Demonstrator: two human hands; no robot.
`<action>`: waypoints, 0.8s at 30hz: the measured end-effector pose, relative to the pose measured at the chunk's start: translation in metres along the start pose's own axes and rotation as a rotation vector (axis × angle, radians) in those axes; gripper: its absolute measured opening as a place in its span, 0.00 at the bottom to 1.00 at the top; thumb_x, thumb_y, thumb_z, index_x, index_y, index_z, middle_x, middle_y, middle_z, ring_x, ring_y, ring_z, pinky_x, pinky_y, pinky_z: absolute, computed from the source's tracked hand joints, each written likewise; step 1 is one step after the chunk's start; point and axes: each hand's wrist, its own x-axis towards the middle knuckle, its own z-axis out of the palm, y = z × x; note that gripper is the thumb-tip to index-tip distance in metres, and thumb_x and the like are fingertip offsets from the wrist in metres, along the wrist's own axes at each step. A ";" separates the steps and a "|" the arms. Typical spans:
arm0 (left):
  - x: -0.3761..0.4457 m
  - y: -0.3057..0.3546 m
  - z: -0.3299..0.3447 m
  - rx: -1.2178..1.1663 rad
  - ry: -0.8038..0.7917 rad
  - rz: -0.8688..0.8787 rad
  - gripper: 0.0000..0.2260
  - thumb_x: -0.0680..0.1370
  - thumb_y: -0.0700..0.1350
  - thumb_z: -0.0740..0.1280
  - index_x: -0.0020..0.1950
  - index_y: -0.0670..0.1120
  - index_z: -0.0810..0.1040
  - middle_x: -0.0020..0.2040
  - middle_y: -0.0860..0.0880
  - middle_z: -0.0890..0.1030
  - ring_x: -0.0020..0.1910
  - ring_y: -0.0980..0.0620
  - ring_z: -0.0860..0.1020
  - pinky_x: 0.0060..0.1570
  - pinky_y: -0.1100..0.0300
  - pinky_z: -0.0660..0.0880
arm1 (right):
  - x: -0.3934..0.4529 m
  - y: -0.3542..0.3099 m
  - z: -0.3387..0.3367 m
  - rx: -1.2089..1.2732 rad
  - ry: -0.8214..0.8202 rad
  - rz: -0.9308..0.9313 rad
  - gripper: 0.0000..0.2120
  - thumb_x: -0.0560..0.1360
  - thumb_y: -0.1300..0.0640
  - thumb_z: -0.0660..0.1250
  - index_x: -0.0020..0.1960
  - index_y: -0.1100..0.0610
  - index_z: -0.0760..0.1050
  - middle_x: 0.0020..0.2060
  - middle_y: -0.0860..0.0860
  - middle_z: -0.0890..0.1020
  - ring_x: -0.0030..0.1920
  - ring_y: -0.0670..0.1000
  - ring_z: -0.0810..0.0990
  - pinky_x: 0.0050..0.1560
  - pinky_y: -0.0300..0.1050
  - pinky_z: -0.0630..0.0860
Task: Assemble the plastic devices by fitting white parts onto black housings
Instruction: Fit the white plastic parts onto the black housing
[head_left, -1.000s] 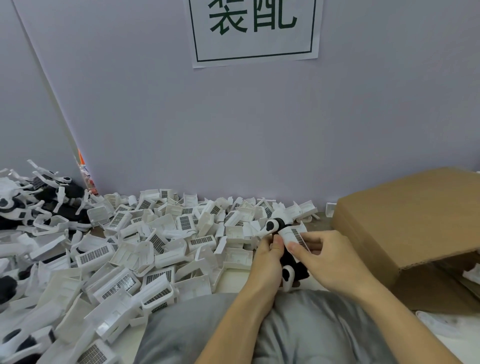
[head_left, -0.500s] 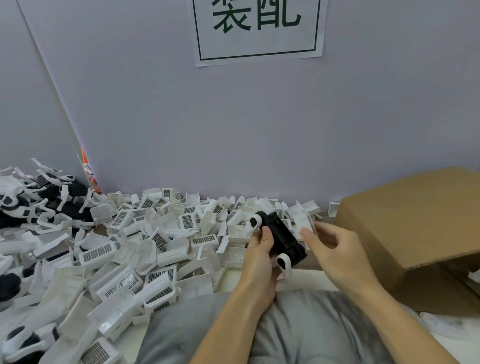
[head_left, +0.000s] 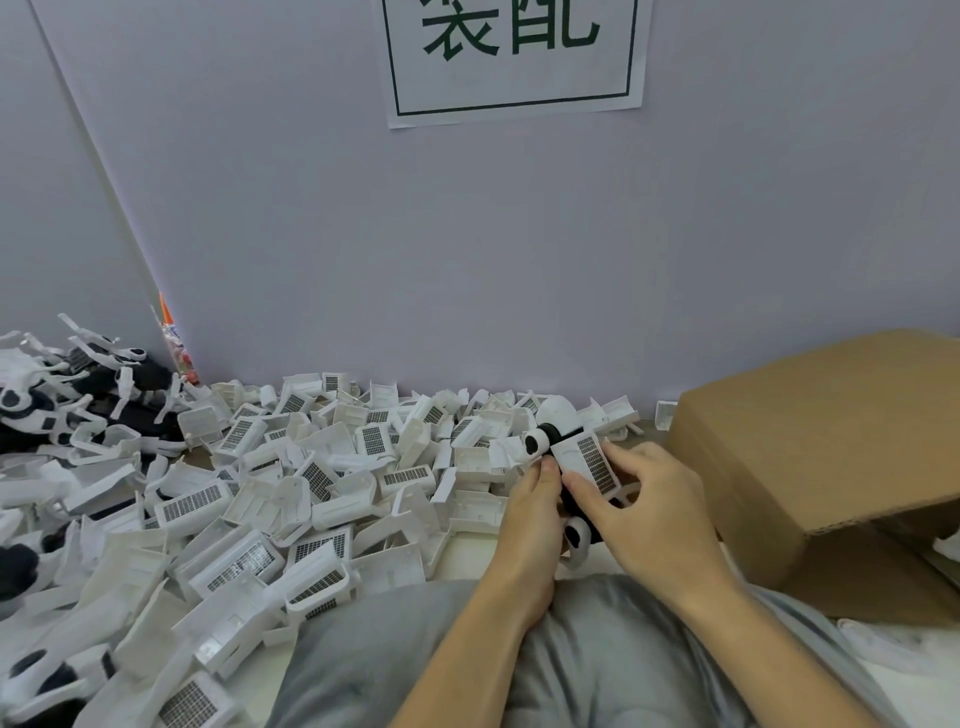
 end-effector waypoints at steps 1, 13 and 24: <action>0.001 0.000 0.000 -0.006 -0.004 0.004 0.18 0.87 0.50 0.53 0.64 0.44 0.80 0.56 0.41 0.85 0.37 0.55 0.82 0.26 0.66 0.73 | 0.000 0.001 0.000 -0.019 -0.004 -0.010 0.06 0.72 0.47 0.74 0.49 0.42 0.83 0.39 0.42 0.77 0.41 0.40 0.78 0.42 0.35 0.74; -0.003 -0.001 0.000 0.133 -0.102 0.077 0.11 0.84 0.51 0.61 0.59 0.46 0.78 0.34 0.55 0.83 0.26 0.61 0.78 0.25 0.70 0.70 | -0.004 -0.001 0.003 -0.145 -0.003 -0.059 0.10 0.73 0.43 0.67 0.40 0.49 0.78 0.35 0.43 0.71 0.36 0.42 0.74 0.35 0.35 0.65; 0.001 0.002 -0.005 0.029 -0.050 0.097 0.13 0.82 0.48 0.65 0.63 0.42 0.78 0.52 0.35 0.84 0.42 0.37 0.76 0.34 0.48 0.74 | 0.001 -0.001 -0.008 0.220 -0.178 0.068 0.10 0.76 0.57 0.71 0.56 0.47 0.83 0.48 0.43 0.81 0.50 0.44 0.81 0.53 0.42 0.78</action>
